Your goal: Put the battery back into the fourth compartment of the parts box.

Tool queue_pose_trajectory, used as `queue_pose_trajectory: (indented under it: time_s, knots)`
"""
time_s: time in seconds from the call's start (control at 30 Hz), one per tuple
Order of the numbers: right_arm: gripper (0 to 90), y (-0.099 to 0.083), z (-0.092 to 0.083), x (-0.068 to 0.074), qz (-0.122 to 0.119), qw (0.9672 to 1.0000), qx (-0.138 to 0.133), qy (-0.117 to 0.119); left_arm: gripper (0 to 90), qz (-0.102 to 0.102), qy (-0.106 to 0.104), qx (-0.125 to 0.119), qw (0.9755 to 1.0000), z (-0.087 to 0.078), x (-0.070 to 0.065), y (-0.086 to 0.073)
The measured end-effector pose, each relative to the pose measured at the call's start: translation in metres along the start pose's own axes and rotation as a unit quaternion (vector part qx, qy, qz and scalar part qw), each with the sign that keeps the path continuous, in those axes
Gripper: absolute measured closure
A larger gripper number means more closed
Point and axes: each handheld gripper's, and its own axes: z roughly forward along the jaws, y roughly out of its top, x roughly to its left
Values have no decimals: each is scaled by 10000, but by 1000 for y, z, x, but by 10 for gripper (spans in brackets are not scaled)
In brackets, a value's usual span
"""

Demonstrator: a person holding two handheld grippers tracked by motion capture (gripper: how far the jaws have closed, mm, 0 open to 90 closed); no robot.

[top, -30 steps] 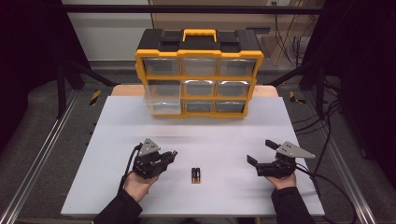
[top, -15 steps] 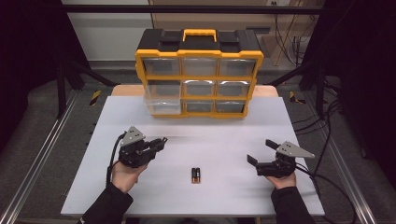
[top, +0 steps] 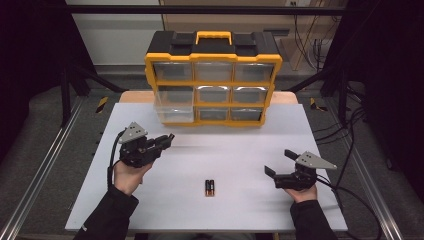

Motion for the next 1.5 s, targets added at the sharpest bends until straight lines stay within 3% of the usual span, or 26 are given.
queue_pose_trajectory:
  time_s: [0.3,0.57,0.73,0.77,1.03,1.5]
  knots:
    - [3,1,-1,0,7,10000,-22,2,762,5,-48,-246,9997,-4,5,21]
    - [3,1,-1,-1,17,10000,-29,3,762,78,-5,-398,9992,-4,14,52]
    - [3,1,-1,0,14,10000,-31,1,762,115,86,-378,9992,0,19,63]
    - [3,1,-1,0,15,10000,-22,1,762,205,131,-391,9989,2,21,69]
    - [2,1,-1,-1,20,10000,-21,14,762,188,339,-240,9990,15,35,90]
    - [2,1,-2,-1,31,10000,-40,17,761,233,402,-55,9989,43,53,99]
